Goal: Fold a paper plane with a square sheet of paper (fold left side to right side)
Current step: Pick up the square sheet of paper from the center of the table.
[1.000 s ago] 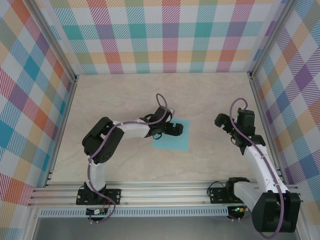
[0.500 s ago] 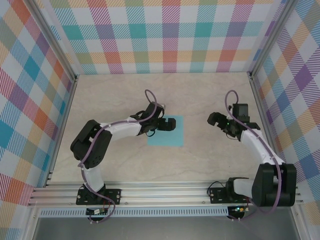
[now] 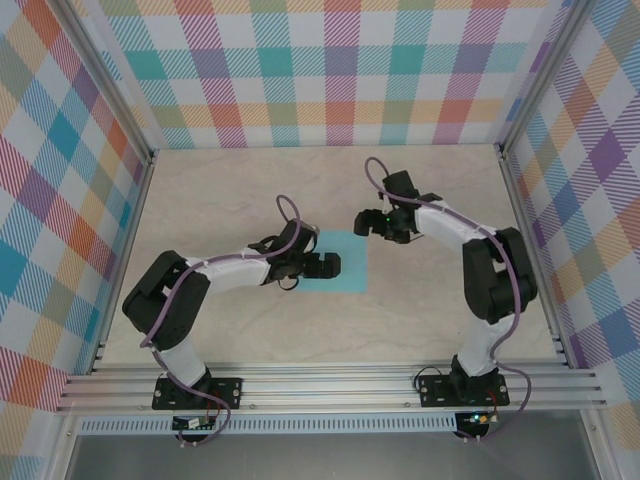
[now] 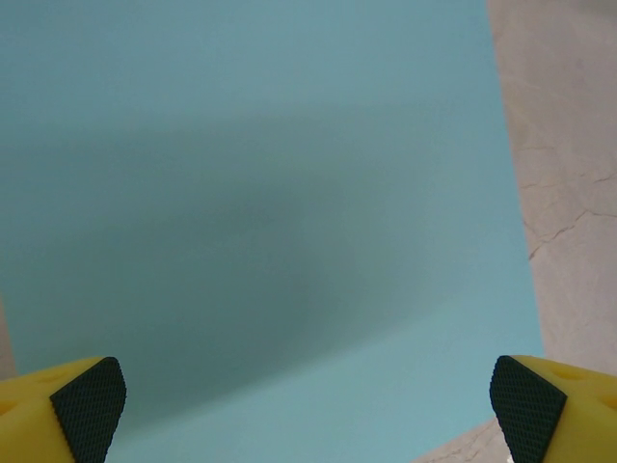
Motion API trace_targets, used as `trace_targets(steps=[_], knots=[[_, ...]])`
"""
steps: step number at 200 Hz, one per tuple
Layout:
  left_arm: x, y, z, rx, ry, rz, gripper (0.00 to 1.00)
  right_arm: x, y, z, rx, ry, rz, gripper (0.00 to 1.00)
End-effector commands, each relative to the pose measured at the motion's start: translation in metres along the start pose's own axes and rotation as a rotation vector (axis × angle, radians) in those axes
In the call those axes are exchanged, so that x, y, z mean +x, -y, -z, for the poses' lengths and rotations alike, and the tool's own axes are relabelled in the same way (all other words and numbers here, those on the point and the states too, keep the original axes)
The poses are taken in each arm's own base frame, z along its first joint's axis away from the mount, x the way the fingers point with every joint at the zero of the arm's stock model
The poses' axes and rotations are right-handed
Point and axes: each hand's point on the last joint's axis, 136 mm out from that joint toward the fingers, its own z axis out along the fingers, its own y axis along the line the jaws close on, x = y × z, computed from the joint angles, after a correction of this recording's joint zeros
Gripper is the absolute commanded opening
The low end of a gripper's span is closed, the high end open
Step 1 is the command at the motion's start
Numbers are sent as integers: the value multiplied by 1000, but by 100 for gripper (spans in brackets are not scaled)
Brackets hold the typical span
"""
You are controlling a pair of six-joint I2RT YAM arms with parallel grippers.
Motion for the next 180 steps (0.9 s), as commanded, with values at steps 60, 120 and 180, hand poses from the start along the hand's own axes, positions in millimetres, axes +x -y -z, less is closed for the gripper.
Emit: trace_targets(steps=[60,120,180], knots=[[13,-15,-6,-57,-67,66,100,24,-24,-53,56,-155,49,91],[18,-16,-13,-57,-87,80,100,71,-56,-55,-56,-299,81,78],[16,-11,-13,-29,-82,76,100,80,-67,-53,-72,-324,125,64]])
